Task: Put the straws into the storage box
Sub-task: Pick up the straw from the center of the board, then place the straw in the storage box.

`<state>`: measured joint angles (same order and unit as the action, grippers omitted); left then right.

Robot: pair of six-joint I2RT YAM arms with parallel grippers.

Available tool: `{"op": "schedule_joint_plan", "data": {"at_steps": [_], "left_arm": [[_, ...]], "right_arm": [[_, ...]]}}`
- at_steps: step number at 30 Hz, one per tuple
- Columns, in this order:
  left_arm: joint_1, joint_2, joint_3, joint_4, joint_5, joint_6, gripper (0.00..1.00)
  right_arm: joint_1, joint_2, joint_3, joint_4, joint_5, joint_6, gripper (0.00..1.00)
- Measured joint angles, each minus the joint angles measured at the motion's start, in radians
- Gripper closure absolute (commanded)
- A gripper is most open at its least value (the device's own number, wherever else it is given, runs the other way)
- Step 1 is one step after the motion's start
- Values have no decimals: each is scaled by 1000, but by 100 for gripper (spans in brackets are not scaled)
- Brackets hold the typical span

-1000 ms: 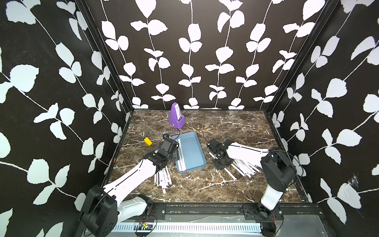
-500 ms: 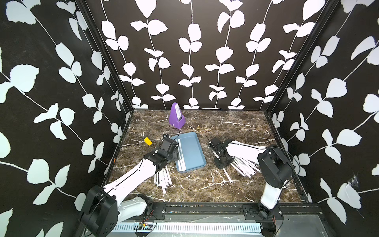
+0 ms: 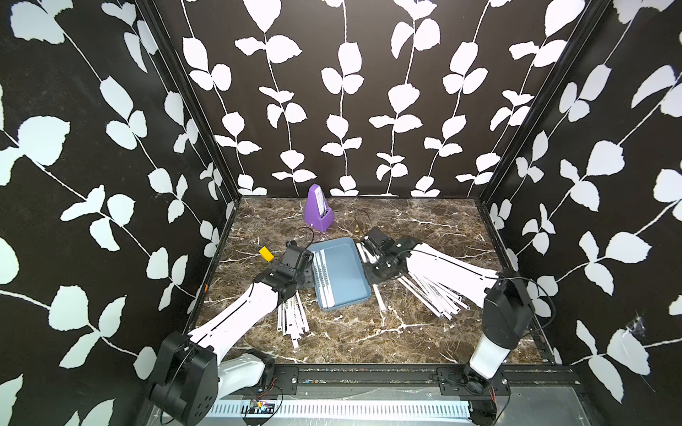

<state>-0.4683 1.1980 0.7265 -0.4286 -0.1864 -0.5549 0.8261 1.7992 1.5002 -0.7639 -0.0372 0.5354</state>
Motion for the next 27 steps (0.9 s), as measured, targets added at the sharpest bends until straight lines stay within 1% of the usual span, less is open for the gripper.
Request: {"op": "schedule_joint_plan", "data": {"at_steps": [6, 10, 13, 18, 27], "left_arm": [[16, 53, -3, 8, 23, 11, 47], [27, 90, -12, 36, 51, 17, 50], [28, 123, -18, 58, 74, 18, 52], [28, 166, -23, 102, 118, 17, 54], [28, 212, -28, 152, 167, 15, 57]], "right_arm": [[14, 241, 229, 64, -31, 63, 93], [20, 367, 307, 71, -54, 77, 93], [27, 436, 345, 67, -78, 90, 93], [36, 497, 365, 71, -135, 124, 93], [47, 519, 402, 72, -178, 158, 93]]}}
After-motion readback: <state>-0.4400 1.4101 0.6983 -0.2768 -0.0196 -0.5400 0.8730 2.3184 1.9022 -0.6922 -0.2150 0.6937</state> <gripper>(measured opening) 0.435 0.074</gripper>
